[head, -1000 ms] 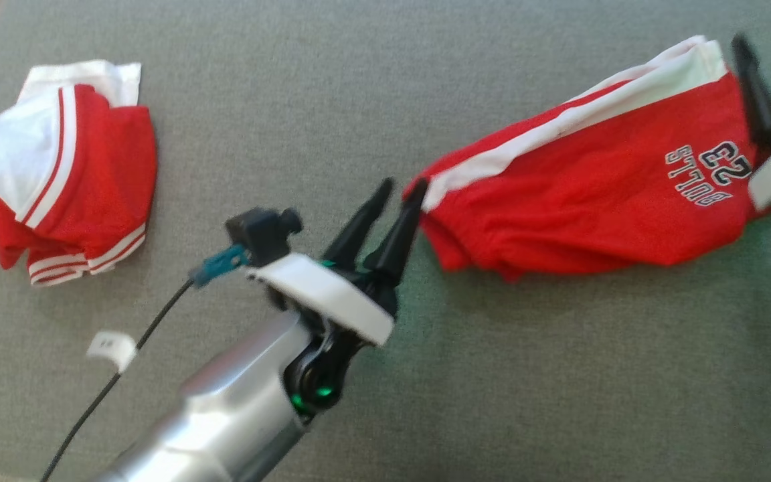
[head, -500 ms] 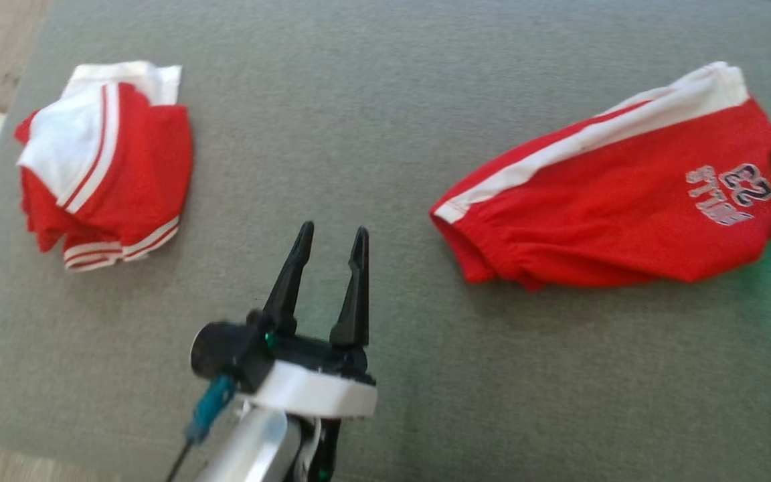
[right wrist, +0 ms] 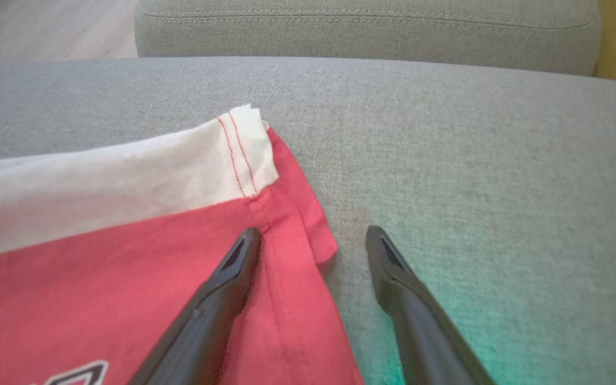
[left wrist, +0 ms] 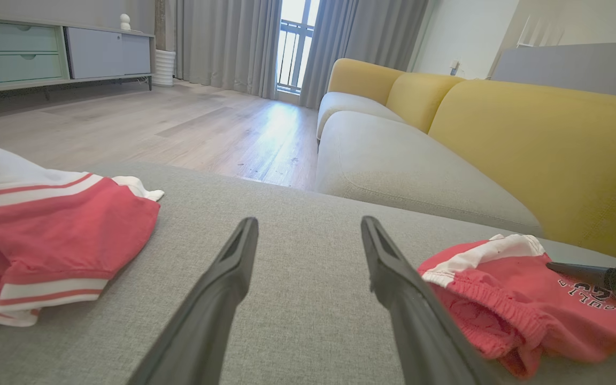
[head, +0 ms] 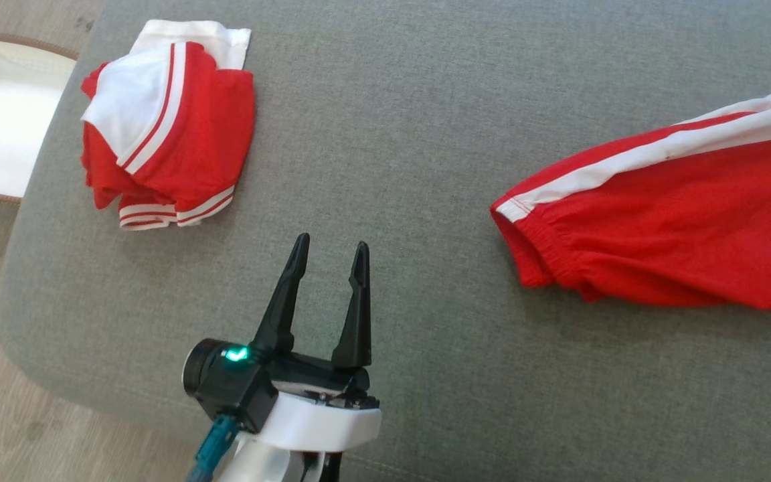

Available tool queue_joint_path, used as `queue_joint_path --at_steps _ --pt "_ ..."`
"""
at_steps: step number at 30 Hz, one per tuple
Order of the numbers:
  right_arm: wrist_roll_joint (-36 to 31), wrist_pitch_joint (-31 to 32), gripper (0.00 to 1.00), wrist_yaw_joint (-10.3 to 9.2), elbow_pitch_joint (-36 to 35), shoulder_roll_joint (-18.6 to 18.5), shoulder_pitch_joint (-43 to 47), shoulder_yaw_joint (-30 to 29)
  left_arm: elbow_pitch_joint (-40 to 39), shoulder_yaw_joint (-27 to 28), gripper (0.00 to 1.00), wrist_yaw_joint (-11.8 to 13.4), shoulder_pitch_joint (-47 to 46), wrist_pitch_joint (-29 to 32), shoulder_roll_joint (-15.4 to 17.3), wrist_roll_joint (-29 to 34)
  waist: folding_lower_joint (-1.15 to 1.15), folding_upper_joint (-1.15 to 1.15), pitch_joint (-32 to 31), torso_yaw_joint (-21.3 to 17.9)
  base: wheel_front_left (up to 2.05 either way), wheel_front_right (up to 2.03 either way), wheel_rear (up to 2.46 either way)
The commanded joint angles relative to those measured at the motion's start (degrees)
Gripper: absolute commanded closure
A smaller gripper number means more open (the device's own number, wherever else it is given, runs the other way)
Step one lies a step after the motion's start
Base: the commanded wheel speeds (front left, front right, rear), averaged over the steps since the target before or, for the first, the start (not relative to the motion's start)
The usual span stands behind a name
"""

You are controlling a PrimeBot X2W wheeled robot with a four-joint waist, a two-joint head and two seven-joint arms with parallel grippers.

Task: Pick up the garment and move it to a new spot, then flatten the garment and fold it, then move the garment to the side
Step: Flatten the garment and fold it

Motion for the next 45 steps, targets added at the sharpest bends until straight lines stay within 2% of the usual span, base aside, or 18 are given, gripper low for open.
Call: queue_joint_path --at_steps 1,2,9,16,18,25,31,38,45 --pt "0.9 1.0 0.43 -0.05 0.0 -0.2 0.0 1.2 -2.0 1.6 0.0 0.6 -0.9 -0.5 -0.1 -0.2 0.0 0.0 -0.1 -0.2 0.0 0.0 0.0" --pt "1.5 1.3 1.0 -0.05 0.3 0.2 -0.2 1.6 -2.1 1.7 0.0 0.7 -1.0 -0.5 -0.1 -0.1 0.0 0.0 -0.1 -0.5 0.0 0.0 0.0" --pt "4.9 -1.4 1.0 -0.05 0.7 1.0 -0.8 3.4 -1.6 2.2 0.0 0.2 -1.5 -0.5 -0.1 0.3 0.0 0.0 -1.9 -4.0 0.0 0.0 0.0" --pt "6.3 -5.0 1.0 -0.05 2.1 1.2 0.9 3.4 -0.8 3.0 0.0 0.0 -0.4 -0.5 -0.1 0.7 0.0 0.0 -5.2 -9.1 0.0 0.0 0.0" --pt "6.9 -5.9 1.0 -0.05 3.0 0.2 2.3 3.2 -0.7 3.5 0.0 -0.2 0.0 -0.5 -0.1 1.0 0.0 0.0 -6.1 -11.5 0.0 0.0 0.0" --pt "7.3 -8.3 1.0 -0.05 4.4 -2.3 3.7 2.1 -0.6 4.0 0.0 -0.6 -0.1 -0.5 -0.1 1.5 0.0 0.0 -6.6 -14.3 0.0 0.0 0.0" --pt "6.0 -11.5 1.0 -0.05 3.2 -1.8 2.6 2.1 0.3 3.9 0.0 -0.8 -0.1 -0.5 -0.1 1.5 0.0 0.0 -7.8 -15.2 0.0 0.0 0.0" --pt "4.1 -13.5 1.0 -0.05 -4.5 3.7 -1.0 3.4 1.0 3.9 0.0 -0.9 1.2 -0.5 -0.1 1.2 0.0 0.0 -11.4 -15.5 0.0 0.0 0.0" --pt "0.3 -10.0 1.0 -0.05 -14.0 14.3 0.0 5.9 1.0 3.6 0.0 -0.6 2.7 -0.5 -0.1 0.7 0.0 0.0 -14.2 -14.7 0.0 0.0 0.0"
